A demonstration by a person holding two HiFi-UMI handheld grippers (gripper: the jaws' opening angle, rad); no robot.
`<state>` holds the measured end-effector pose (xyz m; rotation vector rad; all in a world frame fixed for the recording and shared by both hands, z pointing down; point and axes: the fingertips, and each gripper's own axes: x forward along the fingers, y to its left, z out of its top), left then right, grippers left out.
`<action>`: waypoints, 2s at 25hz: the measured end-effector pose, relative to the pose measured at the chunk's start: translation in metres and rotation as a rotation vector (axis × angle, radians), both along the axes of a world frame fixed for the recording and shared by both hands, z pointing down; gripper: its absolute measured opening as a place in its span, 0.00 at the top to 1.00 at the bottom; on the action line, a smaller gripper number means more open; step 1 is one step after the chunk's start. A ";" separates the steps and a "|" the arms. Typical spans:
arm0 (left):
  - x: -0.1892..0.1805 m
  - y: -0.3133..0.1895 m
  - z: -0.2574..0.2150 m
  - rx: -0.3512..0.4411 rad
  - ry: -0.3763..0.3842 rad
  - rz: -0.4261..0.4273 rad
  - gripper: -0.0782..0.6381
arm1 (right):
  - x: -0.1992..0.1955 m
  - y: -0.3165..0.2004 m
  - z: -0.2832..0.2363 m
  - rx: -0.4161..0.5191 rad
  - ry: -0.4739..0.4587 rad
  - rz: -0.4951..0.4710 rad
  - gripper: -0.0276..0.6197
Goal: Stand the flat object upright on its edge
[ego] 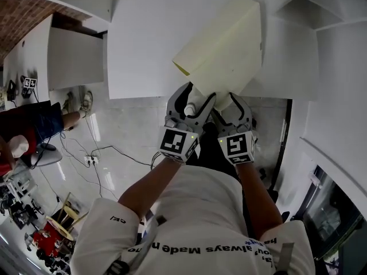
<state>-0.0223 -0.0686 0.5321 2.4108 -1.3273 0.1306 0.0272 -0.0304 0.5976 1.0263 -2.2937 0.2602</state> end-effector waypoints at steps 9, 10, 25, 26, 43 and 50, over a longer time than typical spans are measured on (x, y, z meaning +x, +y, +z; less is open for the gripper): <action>0.033 -0.018 -0.016 0.074 -0.079 0.031 0.52 | 0.020 -0.029 0.004 0.016 -0.001 0.034 0.55; 0.035 -0.020 -0.016 0.076 -0.085 0.033 0.52 | 0.022 -0.032 0.004 0.015 -0.004 0.036 0.55; 0.070 -0.059 0.001 0.014 -0.096 0.068 0.53 | 0.051 -0.093 0.018 -0.022 -0.059 0.072 0.55; 0.071 -0.063 0.001 0.018 -0.094 0.067 0.53 | 0.052 -0.098 0.019 -0.027 -0.061 0.069 0.55; 0.103 -0.151 0.001 0.017 -0.036 0.066 0.53 | 0.086 -0.193 0.015 -0.015 -0.089 0.114 0.55; 0.125 -0.180 0.001 0.016 -0.038 0.089 0.54 | 0.102 -0.228 0.015 -0.018 -0.100 0.149 0.55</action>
